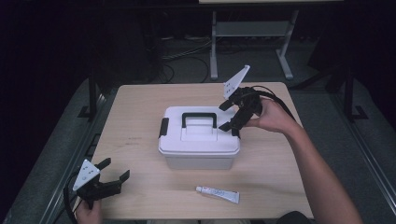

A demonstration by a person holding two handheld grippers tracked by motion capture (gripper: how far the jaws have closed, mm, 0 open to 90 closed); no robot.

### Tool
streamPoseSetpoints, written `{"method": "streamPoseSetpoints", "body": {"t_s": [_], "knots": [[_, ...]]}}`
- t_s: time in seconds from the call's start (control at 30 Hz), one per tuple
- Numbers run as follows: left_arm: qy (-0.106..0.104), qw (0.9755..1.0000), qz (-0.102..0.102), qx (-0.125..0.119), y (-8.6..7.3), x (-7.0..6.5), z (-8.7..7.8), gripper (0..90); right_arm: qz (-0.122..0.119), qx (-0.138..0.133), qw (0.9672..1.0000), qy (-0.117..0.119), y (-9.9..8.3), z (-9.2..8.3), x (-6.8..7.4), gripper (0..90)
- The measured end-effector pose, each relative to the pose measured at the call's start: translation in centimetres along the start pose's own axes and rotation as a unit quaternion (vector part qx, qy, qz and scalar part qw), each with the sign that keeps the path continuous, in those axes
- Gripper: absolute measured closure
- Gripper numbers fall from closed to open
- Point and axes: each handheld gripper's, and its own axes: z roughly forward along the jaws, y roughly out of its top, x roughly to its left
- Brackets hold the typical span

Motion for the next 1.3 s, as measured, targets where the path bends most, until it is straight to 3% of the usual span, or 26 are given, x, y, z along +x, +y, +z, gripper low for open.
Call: {"method": "streamPoseSetpoints", "body": {"t_s": [0.4,0.8,1.0,1.03,1.3], "knots": [[0.001,1.0,-0.001,-0.001,0.0,0.0,-0.1,13.4,-0.004,0.015,0.9998,0.015,2.4,1.9,-1.2,23.0],[0.003,1.0,-0.004,-0.004,-0.1,0.2,-0.3,13.4,-0.01,0.043,0.9982,0.041,5.1,4.2,-2.5,32.2],[0.005,0.9999,-0.008,-0.007,-0.2,0.3,-0.4,13.4,-0.013,0.05,0.9973,0.053,5.7,5.0,-2.8,42.0],[0.006,0.9999,-0.008,-0.007,-0.2,0.4,-0.5,13.4,-0.012,0.053,0.9969,0.057,5.8,5.2,-2.9,47.7],[0.006,0.9999,-0.009,-0.007,-0.2,0.3,-0.4,13.4,-0.02,0.063,0.9958,0.064,5.8,5.4,-2.6,65.0]]}}
